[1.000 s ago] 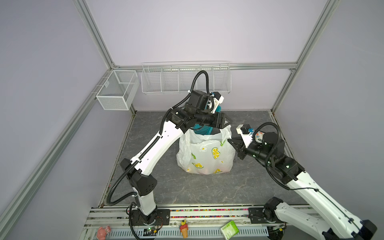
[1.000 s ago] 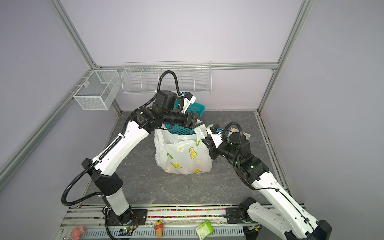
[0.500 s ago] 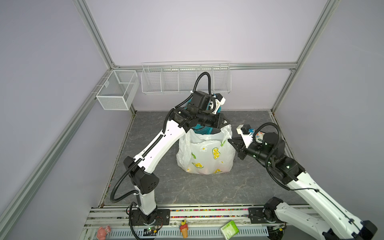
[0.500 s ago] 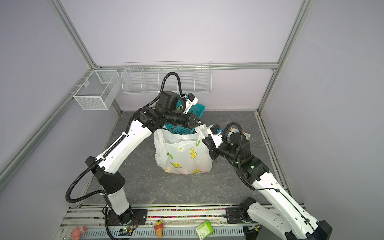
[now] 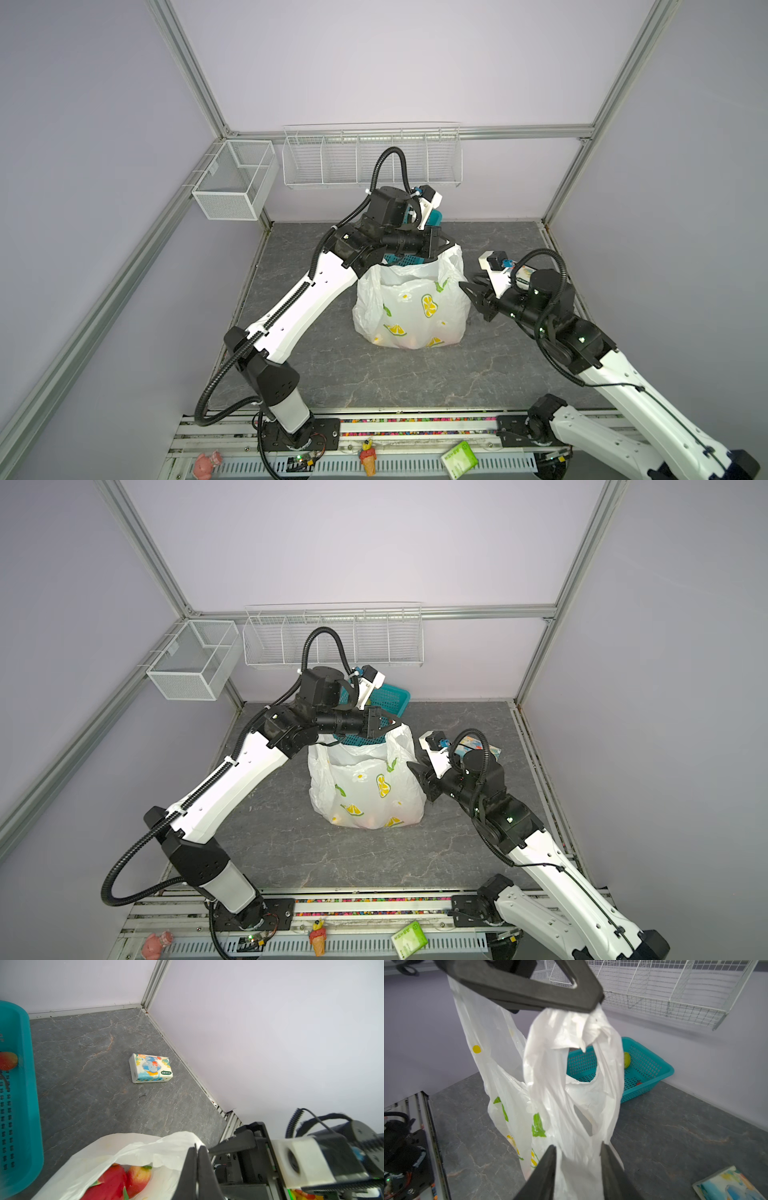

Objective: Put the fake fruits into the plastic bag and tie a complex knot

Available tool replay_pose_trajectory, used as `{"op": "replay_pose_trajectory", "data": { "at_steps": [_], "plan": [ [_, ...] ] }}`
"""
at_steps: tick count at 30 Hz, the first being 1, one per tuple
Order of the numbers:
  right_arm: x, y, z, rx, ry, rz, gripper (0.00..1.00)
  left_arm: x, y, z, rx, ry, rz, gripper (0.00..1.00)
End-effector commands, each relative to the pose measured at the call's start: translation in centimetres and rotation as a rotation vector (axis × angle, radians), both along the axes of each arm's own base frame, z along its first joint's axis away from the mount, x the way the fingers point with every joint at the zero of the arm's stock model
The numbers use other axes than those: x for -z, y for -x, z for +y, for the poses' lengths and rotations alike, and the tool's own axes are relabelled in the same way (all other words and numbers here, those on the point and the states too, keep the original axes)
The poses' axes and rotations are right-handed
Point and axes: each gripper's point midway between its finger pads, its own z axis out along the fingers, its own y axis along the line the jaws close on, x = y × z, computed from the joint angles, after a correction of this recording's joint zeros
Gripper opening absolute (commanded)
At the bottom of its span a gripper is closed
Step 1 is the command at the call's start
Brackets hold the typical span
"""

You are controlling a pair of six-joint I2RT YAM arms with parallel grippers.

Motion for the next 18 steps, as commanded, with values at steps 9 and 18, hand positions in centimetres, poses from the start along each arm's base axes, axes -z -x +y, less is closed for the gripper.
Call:
{"op": "replay_pose_trajectory", "data": {
  "at_steps": [9, 18],
  "plan": [
    [-4.2, -1.0, 2.0, -0.082, -0.065, -0.174, 0.89, -1.9, 0.6, 0.6, -0.028, 0.112, 0.012, 0.00],
    [-2.7, -4.7, 4.4, -0.099, -0.067, -0.182, 0.95, -2.7, 1.1, 0.8, -0.015, 0.125, 0.003, 0.00]
  ]
}}
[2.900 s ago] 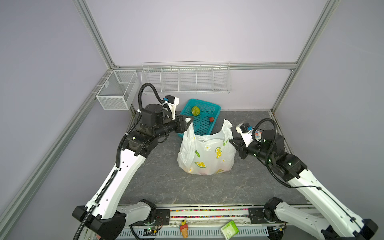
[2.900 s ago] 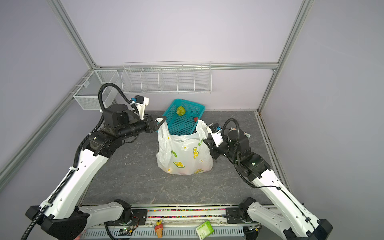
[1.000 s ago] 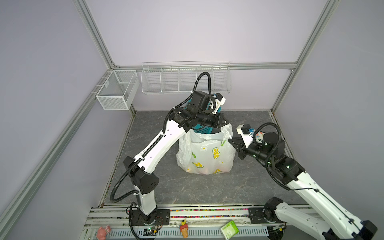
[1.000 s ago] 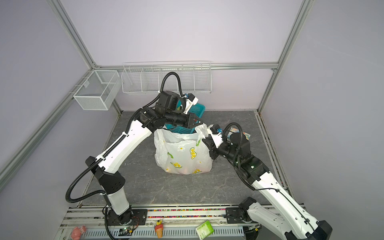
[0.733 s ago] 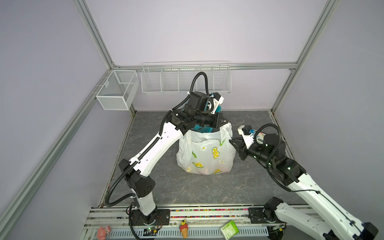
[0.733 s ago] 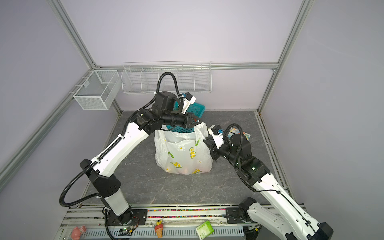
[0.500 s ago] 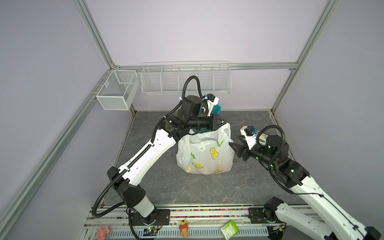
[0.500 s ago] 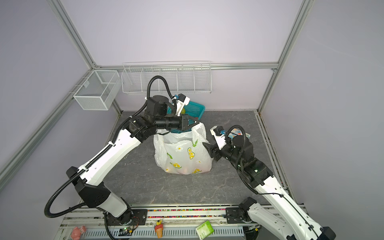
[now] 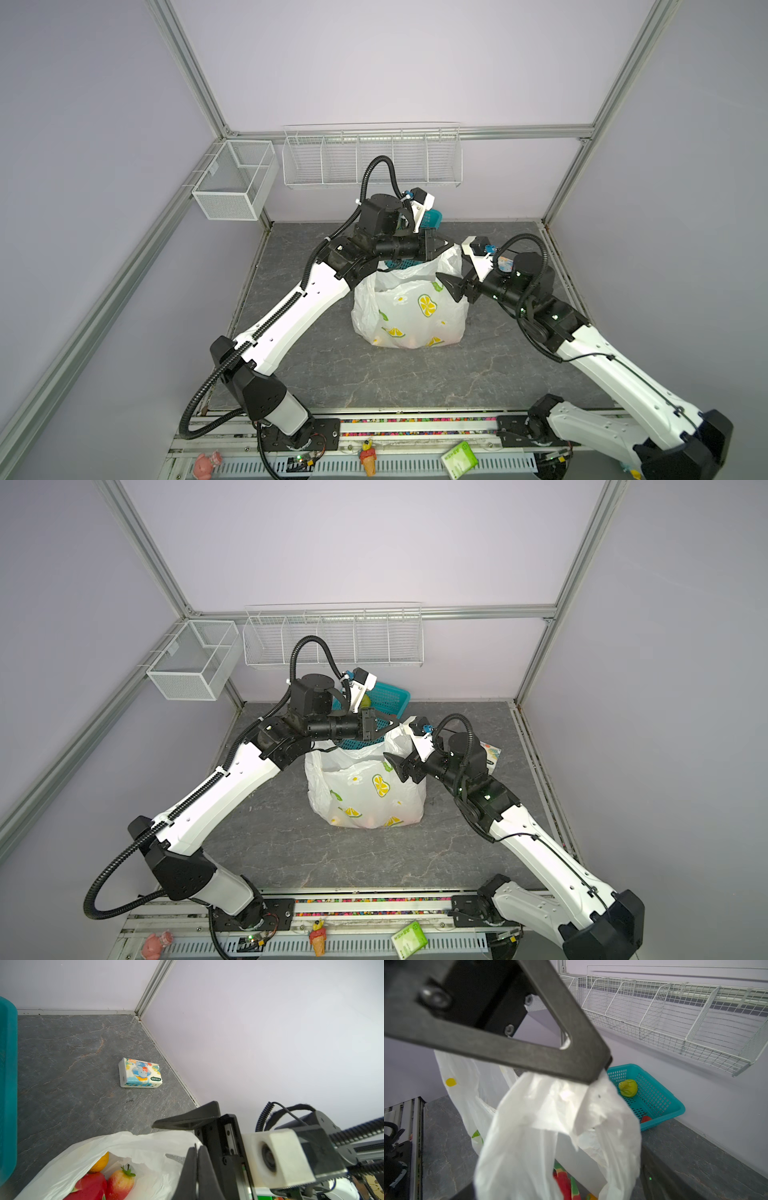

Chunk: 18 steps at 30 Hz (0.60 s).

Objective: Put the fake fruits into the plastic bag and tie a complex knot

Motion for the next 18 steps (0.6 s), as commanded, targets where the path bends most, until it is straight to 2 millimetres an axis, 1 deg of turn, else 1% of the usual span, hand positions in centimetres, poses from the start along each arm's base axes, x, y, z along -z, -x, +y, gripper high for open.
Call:
{"op": "replay_pose_trajectory", "data": {
  "at_steps": [1, 3, 6, 9, 10, 12, 13, 14, 18],
  "plan": [
    [-1.0, -0.5, 0.3, -0.022, -0.042, -0.081, 0.96, -2.2, 0.7, 0.7, 0.004, 0.041, -0.038, 0.00],
    [0.0, -0.2, 0.5, -0.053, -0.056, -0.075, 0.68, -2.3, 0.3, 1.1, -0.019, 0.046, -0.038, 0.00],
    [2.9, 0.3, 0.8, -0.084, -0.047, -0.019, 0.46, -2.8, -0.6, 1.9, -0.061, 0.079, -0.032, 0.00],
    [5.9, 0.3, 0.4, -0.055, -0.029, 0.045, 0.26, -2.9, -1.4, 2.8, -0.105, 0.109, -0.025, 0.00],
    [6.9, 0.3, 0.2, -0.045, -0.019, 0.064, 0.23, -2.9, -1.4, 3.0, -0.112, 0.111, -0.030, 0.00],
    [7.7, 0.1, -0.1, -0.020, -0.003, 0.090, 0.24, -2.4, -1.4, 3.1, -0.114, 0.100, -0.036, 0.00],
    [7.5, 0.1, -0.1, -0.013, 0.000, 0.090, 0.27, -2.2, -1.4, 3.1, -0.113, 0.095, -0.030, 0.00],
    [7.0, 0.0, -0.1, -0.003, -0.004, 0.079, 0.35, -1.9, -1.4, 3.1, -0.110, 0.092, -0.026, 0.00],
    [4.2, 0.1, 0.8, 0.014, -0.045, 0.005, 0.84, -1.5, -1.2, 2.8, -0.096, 0.103, -0.005, 0.00]
  ]
}}
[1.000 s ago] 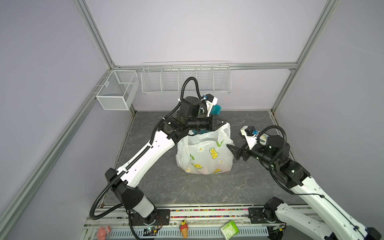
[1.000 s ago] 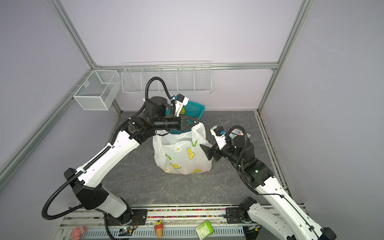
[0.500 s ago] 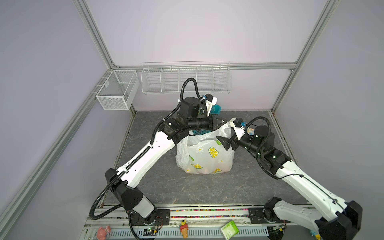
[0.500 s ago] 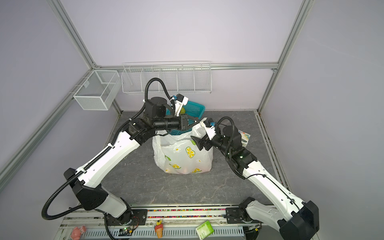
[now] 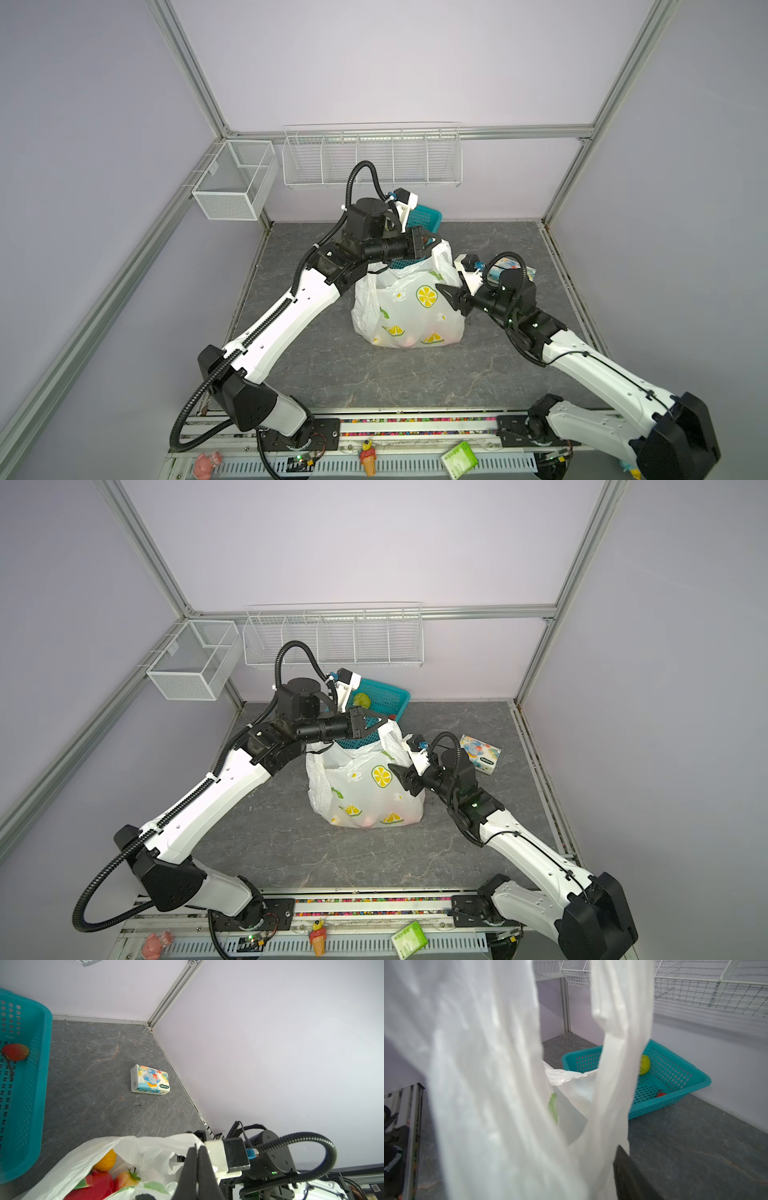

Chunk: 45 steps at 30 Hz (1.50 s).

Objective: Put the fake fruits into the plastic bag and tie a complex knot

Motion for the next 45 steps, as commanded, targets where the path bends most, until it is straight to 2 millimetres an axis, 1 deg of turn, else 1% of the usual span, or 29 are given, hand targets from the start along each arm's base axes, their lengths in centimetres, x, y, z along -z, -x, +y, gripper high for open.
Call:
{"op": "replay_pose_trajectory", "data": {
  "at_steps": [1, 2, 4, 5, 9, 11, 14, 15, 16, 17, 18, 19, 20, 21, 24, 26, 28, 29, 32, 35, 36, 38, 41, 44, 45],
  "plan": [
    [-3.4, -0.3, 0.5, 0.040, -0.047, -0.091, 0.94, -1.7, 0.4, 0.3, -0.001, 0.057, -0.025, 0.00],
    [-4.1, -0.5, 0.6, 0.052, -0.055, -0.111, 1.00, -1.8, 0.4, 0.3, 0.001, 0.060, -0.023, 0.00],
    [-5.1, -1.4, 0.4, 0.112, -0.075, -0.139, 0.92, -1.9, 0.6, 0.4, 0.004, 0.066, -0.018, 0.00],
    [-5.7, -2.0, 0.2, 0.146, -0.094, -0.154, 0.90, -2.0, 0.7, 0.4, 0.005, 0.072, -0.017, 0.00],
    [-7.4, -4.0, -0.2, 0.252, -0.160, -0.198, 0.89, -2.1, 0.8, 0.4, 0.005, 0.092, 0.002, 0.00],
    [-7.9, -4.6, 0.4, 0.257, -0.171, -0.215, 0.89, -2.3, 0.9, 0.5, 0.002, 0.108, 0.013, 0.00],
    [-8.4, -5.4, 1.4, 0.267, -0.187, -0.239, 0.91, -2.7, 1.1, 0.5, 0.004, 0.138, 0.032, 0.00],
    [-8.2, -5.6, 1.8, 0.262, -0.187, -0.241, 0.96, -2.7, 1.1, 0.5, 0.004, 0.147, 0.040, 0.00],
    [-9.3, -5.7, 2.1, 0.253, -0.203, -0.261, 0.99, -2.8, 1.2, 0.5, 0.003, 0.153, 0.046, 0.00],
    [-9.4, -5.7, 2.4, 0.242, -0.199, -0.268, 0.89, -3.0, 1.2, 0.6, -0.004, 0.157, 0.046, 0.00],
    [-9.0, -5.7, 2.6, 0.235, -0.188, -0.269, 0.78, -3.2, 1.1, 0.9, -0.019, 0.156, 0.040, 0.00],
    [-8.4, -5.6, 2.7, 0.226, -0.177, -0.264, 0.67, -3.4, 0.9, 1.1, -0.035, 0.155, 0.030, 0.00],
    [-7.3, -5.4, 2.7, 0.215, -0.158, -0.253, 0.59, -3.6, 0.7, 1.5, -0.051, 0.150, 0.016, 0.00],
    [-6.3, -5.0, 2.6, 0.204, -0.149, -0.240, 0.52, -3.9, 0.5, 2.0, -0.073, 0.142, -0.001, 0.00],
    [-4.5, -3.7, 2.4, 0.157, -0.140, -0.223, 0.37, -4.1, -0.9, 3.6, -0.141, 0.118, -0.046, 0.00],
    [-3.9, -3.0, 2.4, 0.126, -0.137, -0.215, 0.25, -3.9, -1.6, 4.3, -0.160, 0.099, -0.070, 0.00],
    [-3.7, -2.3, 2.5, 0.089, -0.131, -0.212, 0.16, -3.7, -1.9, 4.4, -0.152, 0.071, -0.111, 0.00],
    [-3.7, -2.1, 2.5, 0.078, -0.129, -0.209, 0.13, -3.6, -1.8, 4.5, -0.144, 0.054, -0.135, 0.06],
    [-3.6, -1.6, 2.9, 0.034, -0.114, -0.201, 0.09, -4.1, -1.2, 4.4, -0.085, 0.000, -0.271, 0.27],
    [-3.5, -1.5, 3.1, 0.005, -0.105, -0.188, 0.07, -4.5, 0.1, 4.5, 0.004, -0.078, -0.407, 0.47],
    [-3.5, -1.5, 3.1, -0.002, -0.106, -0.185, 0.07, -4.4, 0.4, 4.5, 0.027, -0.108, -0.436, 0.51],
    [-3.5, -1.4, 3.1, -0.016, -0.108, -0.180, 0.07, -3.9, 1.1, 4.6, 0.089, -0.172, -0.484, 0.56],
    [-3.6, -1.5, 2.9, -0.020, -0.110, -0.171, 0.07, -2.7, 2.4, 4.8, 0.192, -0.259, -0.552, 0.58],
    [-3.7, -1.6, 2.8, -0.029, -0.113, -0.162, 0.07, -2.1, 3.4, 5.2, 0.263, -0.322, -0.640, 0.64],
    [-3.7, -1.6, 2.8, -0.033, -0.114, -0.160, 0.07, -1.6, 3.4, 5.3, 0.277, -0.346, -0.664, 0.68]
  ]
}}
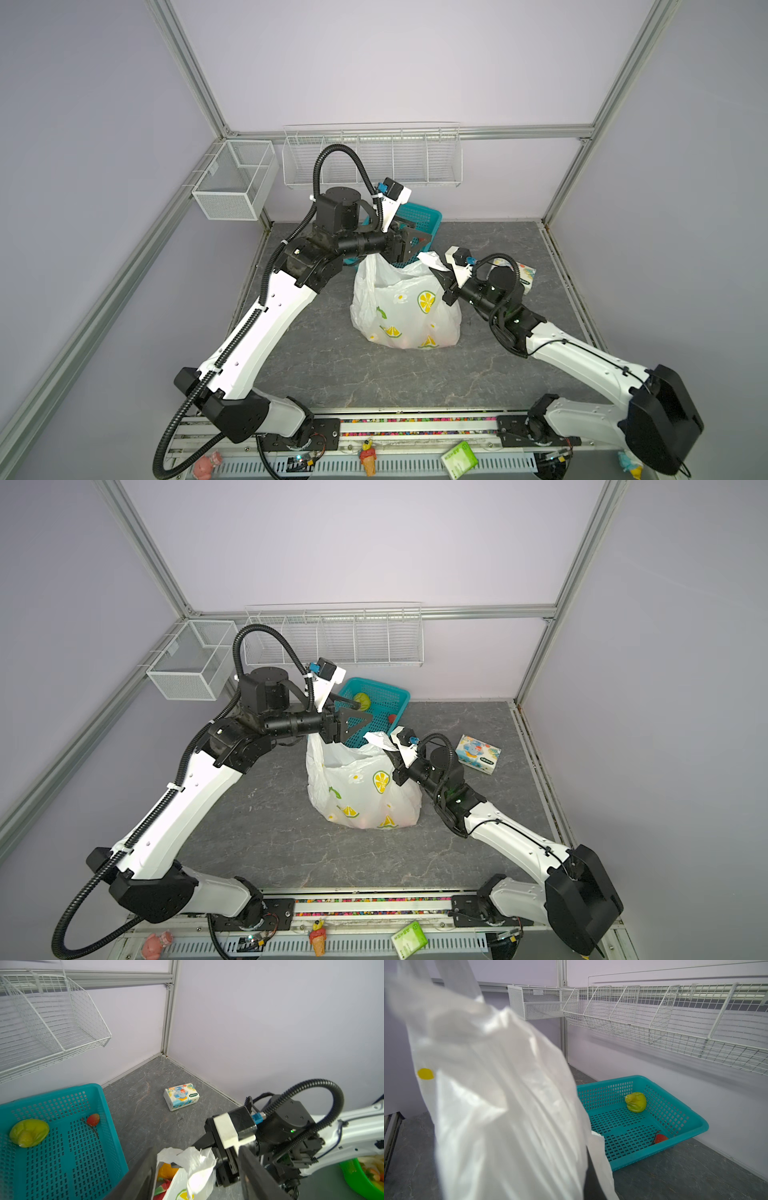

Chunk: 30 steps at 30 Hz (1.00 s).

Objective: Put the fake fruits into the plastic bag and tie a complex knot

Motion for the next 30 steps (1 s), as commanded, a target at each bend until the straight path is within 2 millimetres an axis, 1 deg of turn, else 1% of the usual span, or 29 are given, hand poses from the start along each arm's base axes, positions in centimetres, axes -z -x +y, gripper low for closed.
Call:
{"op": "replay_pose_trajectory", "data": {
  "at_steps": [1, 4, 7, 9, 11, 13, 15, 17, 19, 20, 23, 25, 26, 27, 28, 29, 30],
  "plan": [
    [-1.1, 0.4, -0.1, -0.036, -0.012, -0.011, 0.07, 1.9, 1.8, 0.7, 0.117, -0.154, -0.136, 0.70],
    [-1.2, 0.4, -0.1, -0.043, -0.010, -0.006, 0.07, 3.2, 1.3, 0.6, 0.144, -0.232, -0.184, 0.74],
    [-1.3, 0.4, 0.0, -0.047, -0.008, -0.004, 0.07, 4.7, 1.0, -0.2, 0.191, -0.301, -0.192, 0.75],
    [-1.2, 0.3, 0.0, -0.050, -0.007, -0.001, 0.06, 5.5, 1.2, -1.0, 0.232, -0.335, -0.191, 0.76],
    [-1.3, 0.3, 0.0, -0.051, -0.005, -0.001, 0.07, 6.2, 1.3, -1.8, 0.256, -0.359, -0.189, 0.76],
    [-1.4, 0.3, 0.0, -0.053, -0.003, -0.002, 0.06, 6.5, 1.1, -2.4, 0.260, -0.369, -0.194, 0.73],
    [-1.4, 0.3, 0.0, -0.054, 0.000, -0.001, 0.06, 6.5, 0.8, -2.7, 0.262, -0.367, -0.192, 0.67],
    [-1.4, 0.2, 0.0, -0.050, 0.004, 0.001, 0.06, 6.4, 0.7, -2.9, 0.262, -0.362, -0.194, 0.57],
    [-1.4, 0.1, -0.2, -0.042, 0.007, 0.002, 0.06, 6.2, 1.1, -2.9, 0.273, -0.352, -0.193, 0.47],
    [-1.4, 0.1, -0.2, -0.040, 0.009, 0.002, 0.07, 6.1, 1.1, -2.9, 0.272, -0.349, -0.193, 0.41],
    [-1.5, 0.1, -0.1, -0.046, 0.013, 0.005, 0.09, 5.9, 1.0, -2.8, 0.258, -0.343, -0.195, 0.28],
    [-1.5, -0.1, -0.1, -0.039, 0.020, 0.013, 0.16, 5.6, 1.0, -2.8, 0.245, -0.332, -0.190, 0.10],
    [-1.4, -0.1, -0.1, -0.032, 0.028, 0.018, 0.24, 5.4, 0.9, -2.8, 0.235, -0.326, -0.190, 0.02],
    [-1.4, -0.3, -0.3, -0.008, 0.034, 0.018, 0.34, 5.1, 1.0, -2.9, 0.223, -0.321, -0.192, 0.00],
    [-1.5, -0.4, -0.4, 0.011, 0.036, 0.016, 0.43, 5.0, 1.0, -2.8, 0.213, -0.324, -0.191, 0.00],
    [-1.7, -0.3, -0.6, 0.031, 0.039, 0.005, 0.51, 5.0, 1.0, -2.9, 0.199, -0.327, -0.192, 0.00],
    [-2.0, -0.2, -0.6, 0.057, 0.041, -0.009, 0.57, 4.9, 0.9, -2.9, 0.183, -0.325, -0.189, 0.00]
  ]
}}
